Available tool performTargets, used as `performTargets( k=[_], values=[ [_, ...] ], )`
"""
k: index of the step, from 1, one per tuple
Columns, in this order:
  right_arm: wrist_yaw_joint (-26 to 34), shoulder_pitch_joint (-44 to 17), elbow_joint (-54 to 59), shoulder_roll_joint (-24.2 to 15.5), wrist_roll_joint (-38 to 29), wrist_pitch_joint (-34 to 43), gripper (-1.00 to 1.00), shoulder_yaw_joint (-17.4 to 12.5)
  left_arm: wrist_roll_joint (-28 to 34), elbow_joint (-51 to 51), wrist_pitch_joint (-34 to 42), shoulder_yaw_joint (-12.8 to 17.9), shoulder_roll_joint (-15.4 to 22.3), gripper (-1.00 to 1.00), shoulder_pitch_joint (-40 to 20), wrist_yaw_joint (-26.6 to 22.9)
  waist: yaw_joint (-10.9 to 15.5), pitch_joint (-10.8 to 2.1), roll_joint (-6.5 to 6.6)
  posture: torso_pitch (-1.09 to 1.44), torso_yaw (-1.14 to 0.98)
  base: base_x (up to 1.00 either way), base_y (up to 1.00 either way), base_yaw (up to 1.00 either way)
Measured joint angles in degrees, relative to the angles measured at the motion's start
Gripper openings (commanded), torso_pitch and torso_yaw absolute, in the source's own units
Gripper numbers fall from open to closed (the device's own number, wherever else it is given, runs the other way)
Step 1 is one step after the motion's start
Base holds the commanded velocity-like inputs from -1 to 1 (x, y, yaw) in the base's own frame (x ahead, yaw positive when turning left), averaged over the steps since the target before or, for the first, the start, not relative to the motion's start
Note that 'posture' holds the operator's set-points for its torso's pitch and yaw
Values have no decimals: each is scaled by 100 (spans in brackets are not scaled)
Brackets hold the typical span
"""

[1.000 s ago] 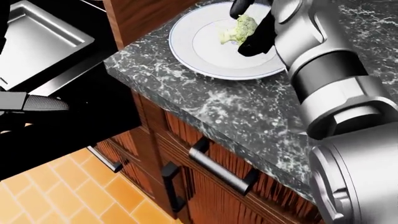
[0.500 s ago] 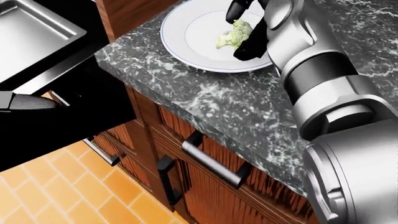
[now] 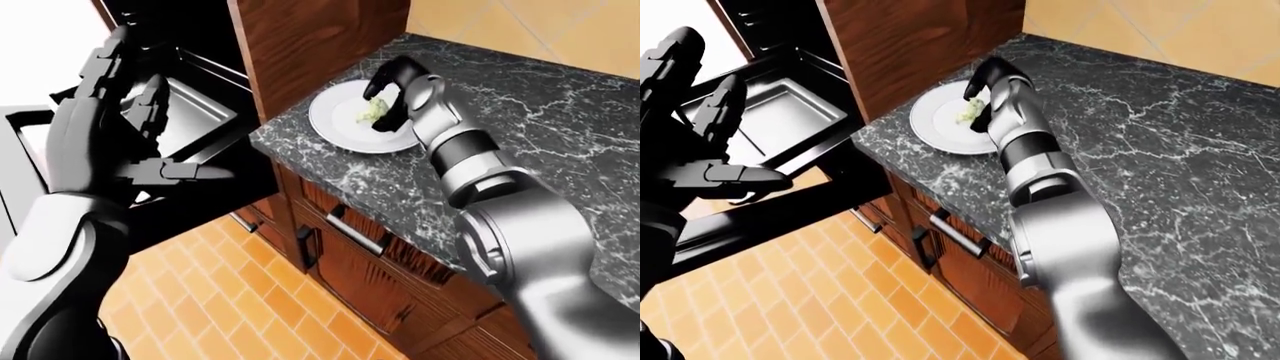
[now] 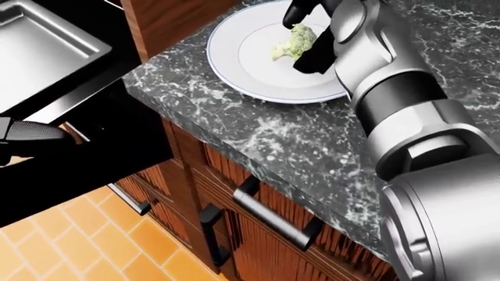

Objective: Pick the broccoli from the oven and place it on the plate on the counter.

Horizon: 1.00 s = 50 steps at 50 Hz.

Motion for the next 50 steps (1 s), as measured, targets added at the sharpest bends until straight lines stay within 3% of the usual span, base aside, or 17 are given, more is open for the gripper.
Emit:
performTargets(
  k=[6, 13, 21, 31, 34, 42, 47, 50],
  values=[
    [-14, 23, 14, 16, -19, 3, 7, 9, 10, 25, -36, -12, -4, 100, 36, -22, -6, 4, -1, 12, 0, 0, 0, 0],
    [-6, 11, -27, -12, -43, -21, 29, 11, -14, -3, 4, 14, 21, 100, -8, -2, -1, 6, -3, 12, 0, 0, 0, 0],
    [156, -60, -102, -113, -93, 4, 27, 39, -73, -25, 48, -4, 58, 100, -83, 53, 0, 9, 4, 12, 0, 0, 0, 0],
    [923, -195, -869, -595, -362, 173, 21, 107, -252, -197, 281, 21, 103, 100, -233, 218, 3, 49, -9, 12, 0, 0, 0, 0],
    [1466, 47, -1895, -927, -524, 335, 24, 97, -397, -264, 394, 106, 158, 100, -311, 299, 22, 70, -29, 12, 0, 0, 0, 0],
    [3911, 1746, -6445, -1593, -1284, 1379, 31, -382, -901, -465, 686, 204, 318, 100, -510, 755, 38, 85, -127, 12, 0, 0, 0, 0],
    [5344, 2505, -8213, -1978, -1725, 1626, 32, -797, -1207, -419, 618, 338, 535, 100, -425, 959, 16, 109, -108, 12, 0, 0, 0, 0],
    [6004, 2746, -9005, -2178, -1873, 1732, 42, -1022, -1239, -390, 474, 337, 611, 100, -248, 1002, -5, 111, -84, 12, 0, 0, 0, 0]
  ],
)
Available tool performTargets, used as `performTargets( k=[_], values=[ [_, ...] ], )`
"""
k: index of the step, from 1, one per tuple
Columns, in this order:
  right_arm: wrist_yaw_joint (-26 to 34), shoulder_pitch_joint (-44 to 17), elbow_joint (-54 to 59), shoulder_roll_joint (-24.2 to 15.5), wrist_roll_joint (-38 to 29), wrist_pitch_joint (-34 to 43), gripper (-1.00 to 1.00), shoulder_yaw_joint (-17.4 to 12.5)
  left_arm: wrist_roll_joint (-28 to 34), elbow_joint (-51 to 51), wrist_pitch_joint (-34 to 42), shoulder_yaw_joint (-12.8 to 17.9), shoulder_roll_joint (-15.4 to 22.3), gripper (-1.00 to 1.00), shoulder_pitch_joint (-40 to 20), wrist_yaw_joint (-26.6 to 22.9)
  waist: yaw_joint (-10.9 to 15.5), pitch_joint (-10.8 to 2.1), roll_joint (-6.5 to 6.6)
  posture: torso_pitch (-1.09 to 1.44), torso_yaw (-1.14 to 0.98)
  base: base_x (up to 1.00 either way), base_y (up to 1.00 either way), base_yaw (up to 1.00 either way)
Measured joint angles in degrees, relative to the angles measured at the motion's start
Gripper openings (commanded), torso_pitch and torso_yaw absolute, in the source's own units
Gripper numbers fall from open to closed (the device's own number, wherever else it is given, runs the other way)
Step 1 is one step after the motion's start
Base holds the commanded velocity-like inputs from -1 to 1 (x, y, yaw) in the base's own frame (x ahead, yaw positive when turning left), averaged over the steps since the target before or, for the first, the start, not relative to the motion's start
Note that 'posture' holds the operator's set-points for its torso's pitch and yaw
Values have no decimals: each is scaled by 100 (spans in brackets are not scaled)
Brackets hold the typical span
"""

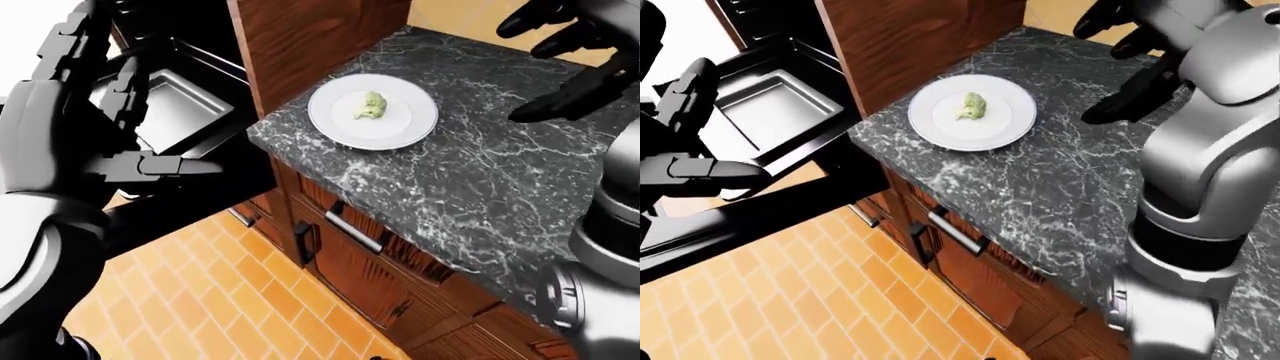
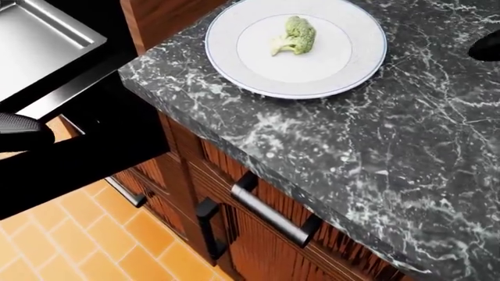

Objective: Pick the broccoli from the oven and place it on the plate on the counter.

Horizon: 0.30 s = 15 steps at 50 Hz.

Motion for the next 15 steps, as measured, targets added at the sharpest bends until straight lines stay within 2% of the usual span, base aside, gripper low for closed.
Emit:
performTargets(
  k=[5, 9, 12, 15],
  values=[
    [873, 325, -1058, -516, 13, 170, 100, -406, 173, 455, -439, 118, 132, 100, 233, -182, -2, -7, 3, 12, 0, 0, 0, 0],
    [1330, 832, -1719, -1195, 312, 405, 100, -1013, 520, 994, -839, 399, 156, 100, 482, -389, 9, -3, -35, 12, 0, 0, 0, 0],
    [1503, 1512, -2228, -1767, 712, 654, 100, -1671, 573, 1162, -1001, 657, 214, 100, 617, -453, 26, -5, -84, 12, 0, 0, 0, 0],
    [1669, 2293, -2625, -2485, 1381, 955, 100, -2678, 525, 1261, -1189, 930, 268, 100, 827, -504, 45, -1, -112, 12, 0, 0, 0, 0]
  ],
)
